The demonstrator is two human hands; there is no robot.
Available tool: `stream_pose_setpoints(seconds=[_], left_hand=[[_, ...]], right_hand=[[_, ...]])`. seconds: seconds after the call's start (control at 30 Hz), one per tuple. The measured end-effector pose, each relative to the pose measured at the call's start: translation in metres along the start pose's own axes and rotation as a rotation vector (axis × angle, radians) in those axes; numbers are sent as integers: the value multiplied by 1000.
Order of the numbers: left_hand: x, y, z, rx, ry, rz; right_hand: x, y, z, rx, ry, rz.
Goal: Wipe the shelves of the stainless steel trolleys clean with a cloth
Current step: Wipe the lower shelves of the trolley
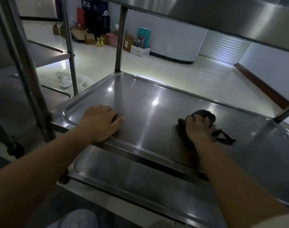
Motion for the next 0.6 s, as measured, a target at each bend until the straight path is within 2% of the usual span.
stream_pose_setpoints(seconds=[0.1,0.2,0.27,0.33,0.4,0.47,0.53,0.6], left_hand=[[-7,-4,-1,58,59,-160],[-7,-6,-4,149,120,-220],[-6,-6,-5,195,148,-204],[-7,-6,-7,203,156,-192],[-8,-7,-8,208,169,-177],[-10,-8,-8,215,187,-175],[-10,-7,-9,216,204,-178],[-13,-6,-9,233,219,-161]], right_hand=[[-32,-69,-22,210,-40,0],[-64,-135,-46,531,-175,22],[-71,-149,-57,726,-266,86],[-65,-137,-53,837,-303,198],[-53,-109,-32,827,-239,275],[-39,-76,4,730,-87,272],[-30,-49,39,593,29,163],[-33,-41,65,466,58,-8]])
Point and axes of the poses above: each hand's wrist, its own z-axis towards the middle knuckle, its own x-axis out of the back of the hand, y = z × x, the point moved 1 cm from there along z, towards the middle knuckle, and after that the axes turned 10 degrees about y, right-handed, at the moved point
